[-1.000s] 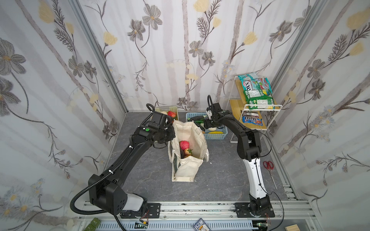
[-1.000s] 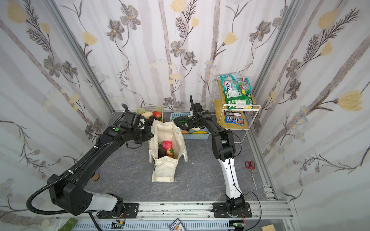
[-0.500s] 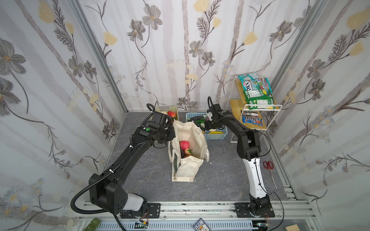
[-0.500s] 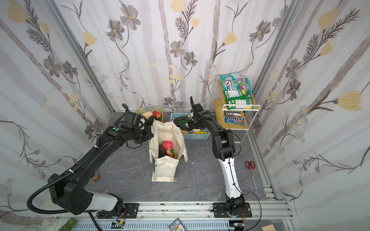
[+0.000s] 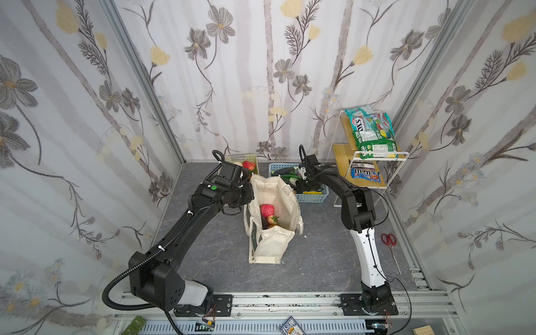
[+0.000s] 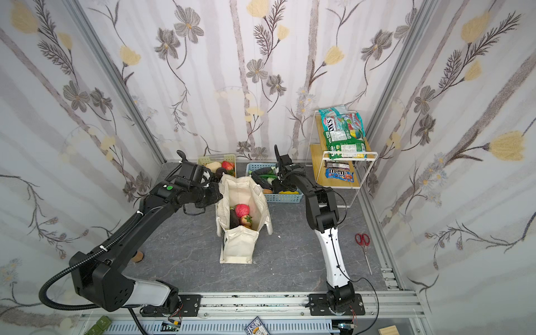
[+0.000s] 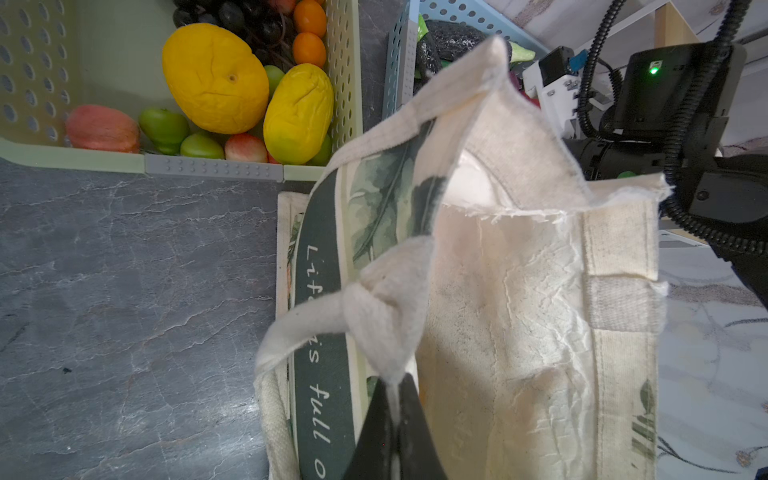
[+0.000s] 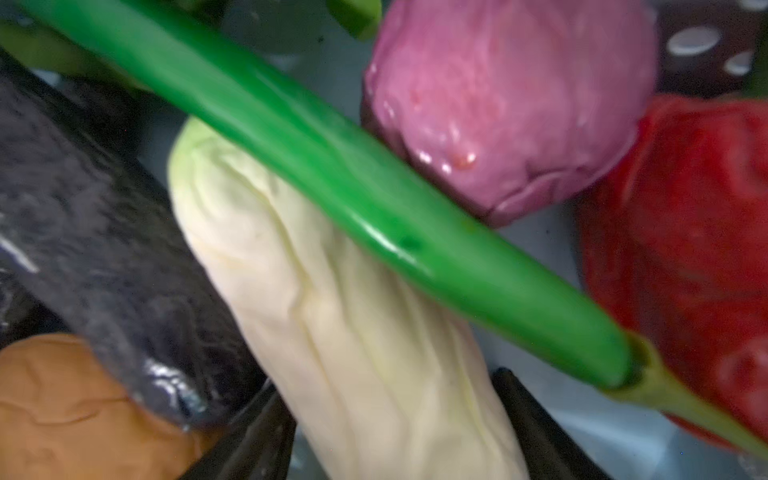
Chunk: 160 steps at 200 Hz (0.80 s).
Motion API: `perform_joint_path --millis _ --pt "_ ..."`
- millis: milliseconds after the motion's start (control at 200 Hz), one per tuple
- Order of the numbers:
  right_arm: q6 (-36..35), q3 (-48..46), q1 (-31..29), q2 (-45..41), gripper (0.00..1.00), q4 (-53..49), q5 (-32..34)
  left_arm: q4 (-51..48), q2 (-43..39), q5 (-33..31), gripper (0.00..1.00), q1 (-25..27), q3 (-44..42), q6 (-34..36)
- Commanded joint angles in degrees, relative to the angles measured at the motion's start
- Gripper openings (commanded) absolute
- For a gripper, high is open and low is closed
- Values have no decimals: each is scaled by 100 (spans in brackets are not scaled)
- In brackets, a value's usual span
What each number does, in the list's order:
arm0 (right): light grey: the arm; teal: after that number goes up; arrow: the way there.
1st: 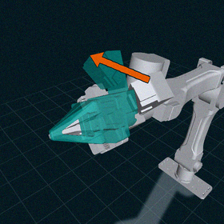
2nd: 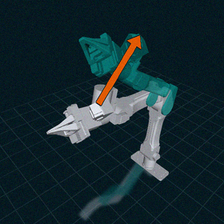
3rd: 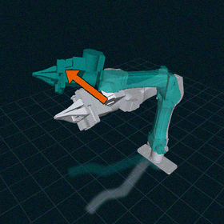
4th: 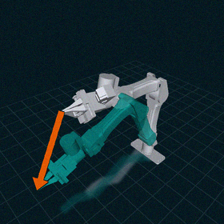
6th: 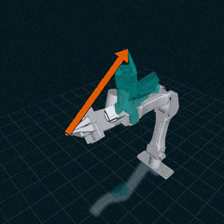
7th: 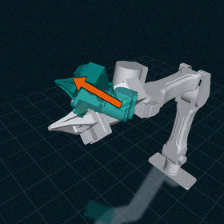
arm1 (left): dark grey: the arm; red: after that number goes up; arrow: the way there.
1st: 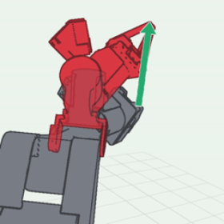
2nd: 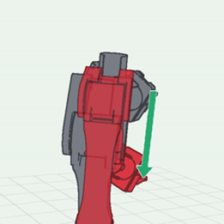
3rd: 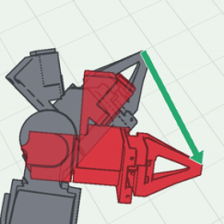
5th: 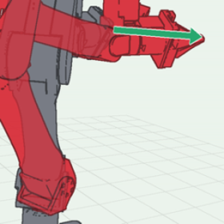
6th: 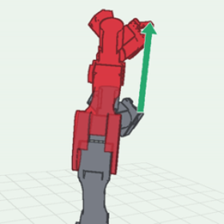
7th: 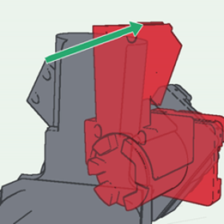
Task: Place the food into the grocery bag and tie it
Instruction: 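Close the right gripper on the white eggplant and lift it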
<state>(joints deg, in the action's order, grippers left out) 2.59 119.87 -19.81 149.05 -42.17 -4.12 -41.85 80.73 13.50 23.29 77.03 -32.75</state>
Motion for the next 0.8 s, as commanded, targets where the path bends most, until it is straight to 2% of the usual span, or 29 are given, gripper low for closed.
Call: perform_joint_path --millis 0,245,794 --pt "7 -129 4 -149 67 270 14 -24 -24 -75 0 9 13 15" --pt "-69 -396 0 -554 56 563 132 -6 -30 -75 0 9 4 -8" --pt "-318 -864 -39 -1133 46 594 -23 13 -84 -75 0 7 -7 -13"
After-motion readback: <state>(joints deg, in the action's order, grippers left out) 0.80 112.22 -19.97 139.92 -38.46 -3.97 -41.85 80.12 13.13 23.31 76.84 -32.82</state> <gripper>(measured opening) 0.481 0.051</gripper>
